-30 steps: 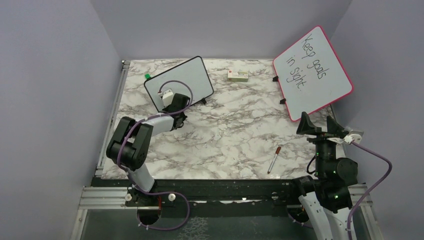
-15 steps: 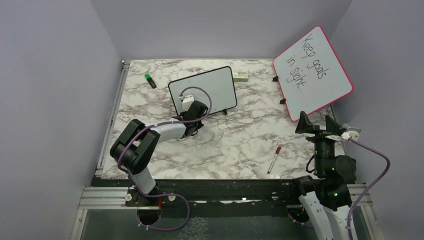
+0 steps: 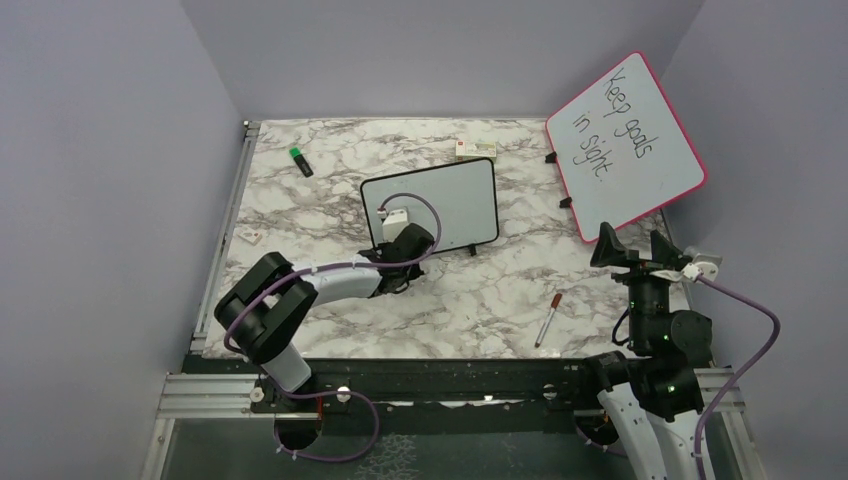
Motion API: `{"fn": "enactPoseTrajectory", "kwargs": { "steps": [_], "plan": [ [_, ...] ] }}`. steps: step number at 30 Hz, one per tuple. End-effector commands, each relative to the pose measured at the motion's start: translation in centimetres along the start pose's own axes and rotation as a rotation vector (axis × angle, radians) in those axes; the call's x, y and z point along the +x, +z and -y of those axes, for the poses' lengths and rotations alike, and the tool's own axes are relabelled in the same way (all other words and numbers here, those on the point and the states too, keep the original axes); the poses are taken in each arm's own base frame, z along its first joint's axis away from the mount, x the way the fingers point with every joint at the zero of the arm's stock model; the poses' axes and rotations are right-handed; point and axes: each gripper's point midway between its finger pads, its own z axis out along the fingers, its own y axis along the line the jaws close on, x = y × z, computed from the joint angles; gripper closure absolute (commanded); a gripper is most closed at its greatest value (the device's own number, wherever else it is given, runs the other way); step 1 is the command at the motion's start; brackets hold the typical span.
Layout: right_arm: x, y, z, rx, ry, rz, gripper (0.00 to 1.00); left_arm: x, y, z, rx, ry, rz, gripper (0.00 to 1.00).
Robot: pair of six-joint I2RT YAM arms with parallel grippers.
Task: Write a sentence on the whiteboard
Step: Move the whiteboard stand to the center of the board.
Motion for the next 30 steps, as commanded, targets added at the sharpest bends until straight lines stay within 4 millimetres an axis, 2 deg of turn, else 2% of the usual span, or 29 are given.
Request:
{"fn": "enactPoseTrajectory", "kwargs": {
  "steps": [1, 9, 14, 19, 23, 30],
  "plan": [
    [0.3, 0.3, 0.3, 0.017, -0.017, -0.009, 0.0, 2.3, -1.8, 1.1, 0.028, -0.042, -0.051, 1.0],
    [0.6, 0.4, 0.2, 0.015, -0.02, -0.021, 0.0, 2.5, -3.0, 1.2, 0.032, -0.082, -0.03, 1.0],
    [0.8, 0.5, -0.1, 0.0, -0.016, -0.034, 0.0, 3.1, -3.0, 1.6, 0.045, -0.081, -0.037, 0.9],
    [1.0, 0.8, -0.9, -0.031, -0.008, -0.062, 0.0, 3.2, -3.4, 2.7, 0.079, -0.068, -0.044, 0.79],
    [1.4, 1.2, -1.5, -0.053, 0.003, -0.107, 0.0, 2.4, -4.2, 3.2, 0.107, -0.061, -0.023, 0.68],
    [3.0, 2.1, -1.6, -0.014, 0.016, -0.24, 0.0, 0.4, -6.6, 3.5, 0.162, -0.04, 0.026, 0.35]
  ]
}}
